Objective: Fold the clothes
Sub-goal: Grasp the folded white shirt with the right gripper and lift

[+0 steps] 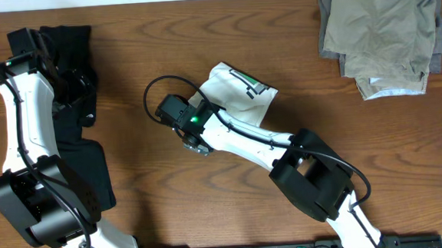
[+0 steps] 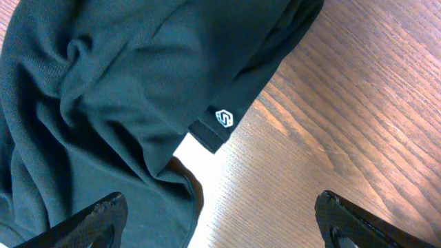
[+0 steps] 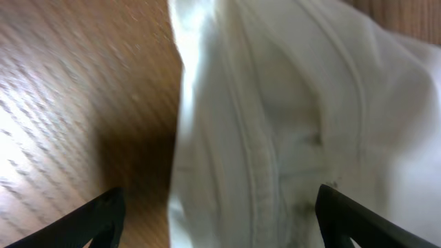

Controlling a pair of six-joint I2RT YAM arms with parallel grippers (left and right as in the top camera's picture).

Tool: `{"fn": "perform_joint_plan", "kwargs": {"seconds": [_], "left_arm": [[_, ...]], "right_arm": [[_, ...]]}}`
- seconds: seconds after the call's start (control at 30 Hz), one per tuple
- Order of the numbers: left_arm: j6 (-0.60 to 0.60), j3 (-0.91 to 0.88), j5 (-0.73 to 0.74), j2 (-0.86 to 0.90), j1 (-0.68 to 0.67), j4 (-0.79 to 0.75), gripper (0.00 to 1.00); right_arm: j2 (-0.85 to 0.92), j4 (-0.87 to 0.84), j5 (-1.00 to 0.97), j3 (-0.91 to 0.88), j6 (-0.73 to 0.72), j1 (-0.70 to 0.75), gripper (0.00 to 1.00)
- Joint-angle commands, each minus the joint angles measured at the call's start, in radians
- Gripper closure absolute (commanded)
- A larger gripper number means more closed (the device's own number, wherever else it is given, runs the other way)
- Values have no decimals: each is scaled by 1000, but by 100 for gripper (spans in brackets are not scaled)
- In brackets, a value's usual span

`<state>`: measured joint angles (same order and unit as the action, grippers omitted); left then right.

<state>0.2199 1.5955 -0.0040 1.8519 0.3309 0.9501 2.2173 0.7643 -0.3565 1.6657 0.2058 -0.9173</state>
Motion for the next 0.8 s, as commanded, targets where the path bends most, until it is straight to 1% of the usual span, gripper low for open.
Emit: {"fn": "perform_joint_plan", "kwargs": {"seconds": [0.0,0.17,0.27,0.3,0.37,0.4,0.47,0.53,0.6,0.7,0.77], "left_arm": [[2,-13,-8,11,1,5,12],[2,-39,-8,11,1,5,12],[2,-51,-8,11,1,1,12],[2,-52,-8,11,1,1,12],[2,-54,-8,11,1,1,12],[2,-54,-8,11,0,1,12],[3,-54,-8,11,0,0,12],[3,-54,-8,11,0,-3,11],[2,-54,-8,11,0,-8,12],[2,-54,-8,11,0,-14,12],[2,-54,-8,11,0,-14,12]], "right_arm": [[-1,-1,-62,16,-27,10,19],[23,-19,-61,16,-34,19,25],[36,-10,-63,16,-33,16,32],[37,-4,-67,16,-33,13,36],[37,5,-83,16,-33,8,49],[37,8,-86,16,-33,7,53],[37,16,-85,16,-34,7,56],[37,23,-84,16,-34,7,57],[37,26,-84,16,-34,7,53],[36,29,-84,16,-34,3,39],[36,35,-84,16,-33,0,35]]}}
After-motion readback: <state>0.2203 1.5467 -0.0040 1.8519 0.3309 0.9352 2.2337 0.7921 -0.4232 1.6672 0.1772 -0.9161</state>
